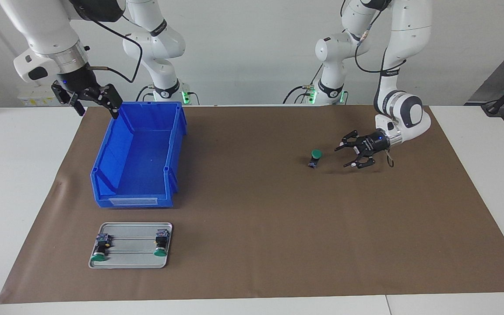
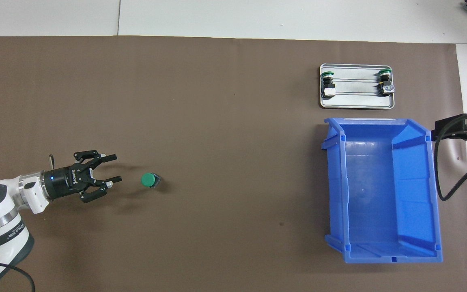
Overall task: Place and press button with both arms
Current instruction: 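Open the left gripper and draw it back from the button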
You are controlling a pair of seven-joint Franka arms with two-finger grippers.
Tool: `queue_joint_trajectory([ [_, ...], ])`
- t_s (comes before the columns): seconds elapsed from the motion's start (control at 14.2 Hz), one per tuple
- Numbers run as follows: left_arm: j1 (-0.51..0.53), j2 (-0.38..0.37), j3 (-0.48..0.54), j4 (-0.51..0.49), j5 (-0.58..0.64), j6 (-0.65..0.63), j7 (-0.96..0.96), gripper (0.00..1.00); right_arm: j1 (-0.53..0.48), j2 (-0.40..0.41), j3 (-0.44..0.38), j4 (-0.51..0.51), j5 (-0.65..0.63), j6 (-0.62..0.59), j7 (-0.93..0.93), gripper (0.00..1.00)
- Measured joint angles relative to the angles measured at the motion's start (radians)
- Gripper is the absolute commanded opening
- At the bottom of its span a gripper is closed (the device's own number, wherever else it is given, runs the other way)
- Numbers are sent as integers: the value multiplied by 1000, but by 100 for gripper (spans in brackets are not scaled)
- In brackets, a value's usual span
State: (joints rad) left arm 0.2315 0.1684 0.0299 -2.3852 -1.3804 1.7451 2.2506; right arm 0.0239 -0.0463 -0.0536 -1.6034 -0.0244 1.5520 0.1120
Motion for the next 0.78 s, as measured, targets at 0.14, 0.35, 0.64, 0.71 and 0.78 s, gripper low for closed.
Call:
queue_joint_trajectory([
  [0.14,0,-18,5,84,130,0,-175,64,0,0,0,0,0,0,0,100],
  [0.35,-3,-95,1,185,311,9,-477,53,0,0,0,-1,0,0,0,100],
  [0.64,-43,-201,-10,270,520,18,-847,0,0,-1,0,-1,0,0,0,100],
  [0.71,-67,-213,-11,300,580,23,-931,0,0,-1,0,-1,0,0,0,100],
  [0.78,-96,-219,-12,336,643,26,-1017,0,0,-1,0,-1,0,0,0,100],
])
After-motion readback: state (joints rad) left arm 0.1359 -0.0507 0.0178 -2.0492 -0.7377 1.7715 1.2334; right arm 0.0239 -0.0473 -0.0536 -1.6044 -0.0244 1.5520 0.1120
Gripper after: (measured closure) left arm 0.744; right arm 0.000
